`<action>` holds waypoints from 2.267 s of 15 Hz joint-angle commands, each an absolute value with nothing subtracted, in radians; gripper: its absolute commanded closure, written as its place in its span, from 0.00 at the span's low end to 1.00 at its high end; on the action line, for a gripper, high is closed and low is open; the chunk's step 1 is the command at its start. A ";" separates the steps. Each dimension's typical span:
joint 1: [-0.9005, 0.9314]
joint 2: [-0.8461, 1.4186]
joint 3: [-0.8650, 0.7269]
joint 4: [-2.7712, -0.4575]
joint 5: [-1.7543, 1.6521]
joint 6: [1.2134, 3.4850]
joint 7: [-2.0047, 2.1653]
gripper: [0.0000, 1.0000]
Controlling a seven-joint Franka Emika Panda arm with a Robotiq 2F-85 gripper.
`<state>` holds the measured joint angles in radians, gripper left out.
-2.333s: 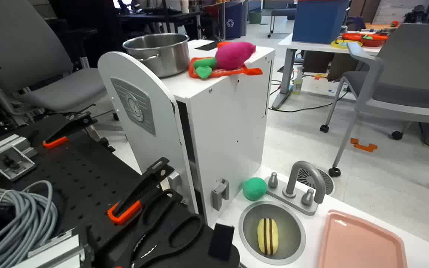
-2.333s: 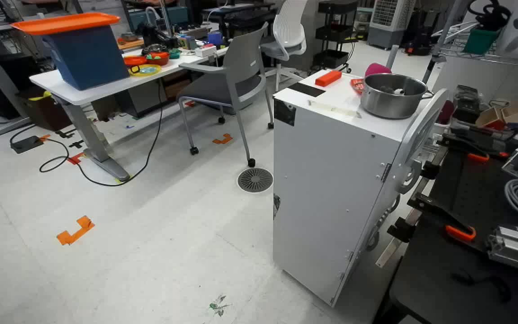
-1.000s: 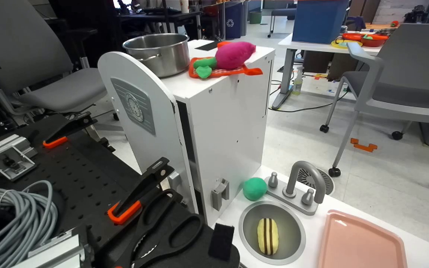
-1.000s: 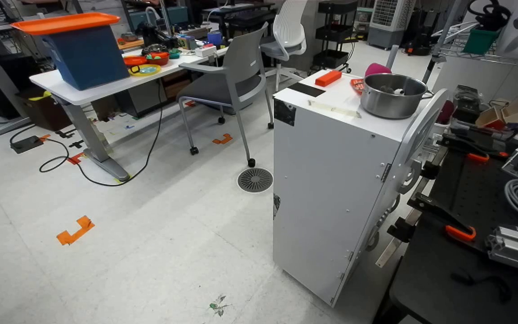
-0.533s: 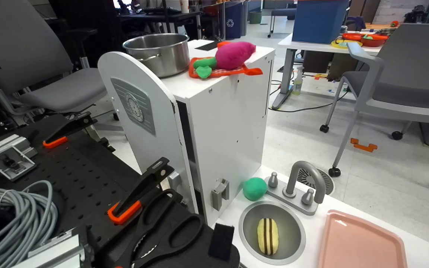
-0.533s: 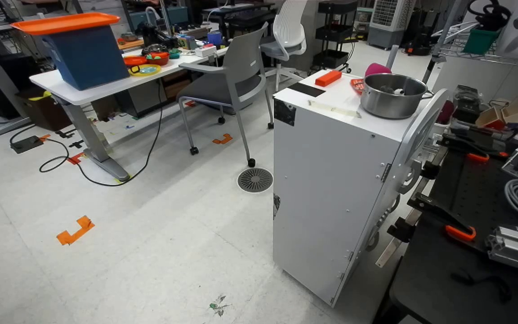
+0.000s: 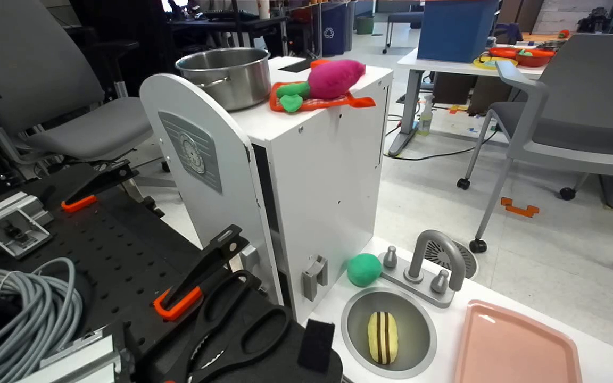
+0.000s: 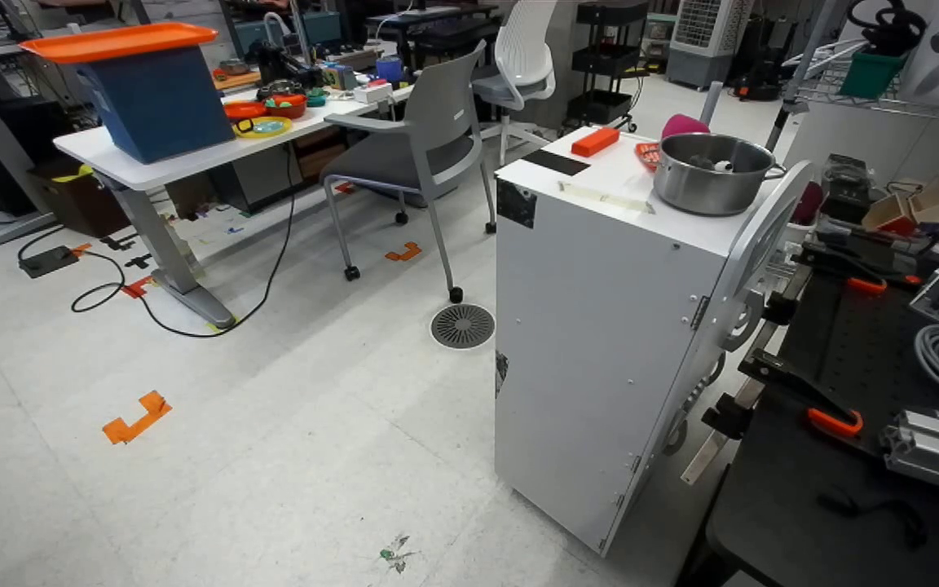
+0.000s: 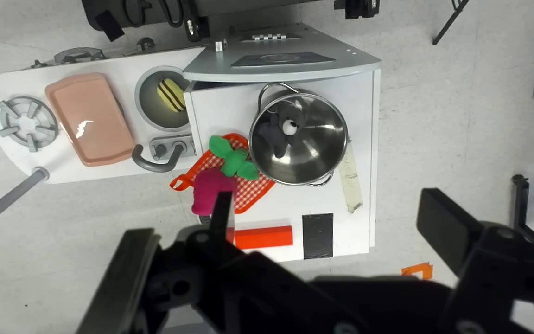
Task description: Pick up the items on top of the cabinet and put them in the pot.
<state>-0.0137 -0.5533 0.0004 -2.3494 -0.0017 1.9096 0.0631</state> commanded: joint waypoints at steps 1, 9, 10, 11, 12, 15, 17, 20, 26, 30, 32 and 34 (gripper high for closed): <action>-0.016 -0.553 0.002 -2.348 -0.001 1.908 0.062 0.00; -0.024 -0.544 0.005 -2.347 -0.004 1.928 0.080 0.00; -0.029 -0.530 0.004 -2.337 -0.006 1.930 0.088 0.00; -0.035 -0.514 0.003 -2.326 -0.005 1.927 0.100 0.00; -0.043 -0.499 0.002 -2.318 -0.009 1.934 0.112 0.00; -0.079 -0.434 0.000 -2.284 -0.039 1.977 0.166 0.00; -0.104 -0.383 -0.005 -2.251 -0.055 1.999 0.205 0.00; -0.137 -0.303 -0.012 -2.197 -0.089 2.016 0.266 0.00; -0.161 -0.172 -0.033 -2.113 -0.137 2.026 0.376 0.00; -0.158 -0.091 -0.053 -2.066 -0.141 2.055 0.444 0.00; -0.155 -0.058 -0.063 -2.048 -0.141 2.086 0.475 0.00; -0.151 -0.031 -0.069 -2.042 -0.149 2.131 0.508 0.00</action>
<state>-0.1590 -0.0791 -0.0563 -2.0806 -0.1272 2.0880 0.4515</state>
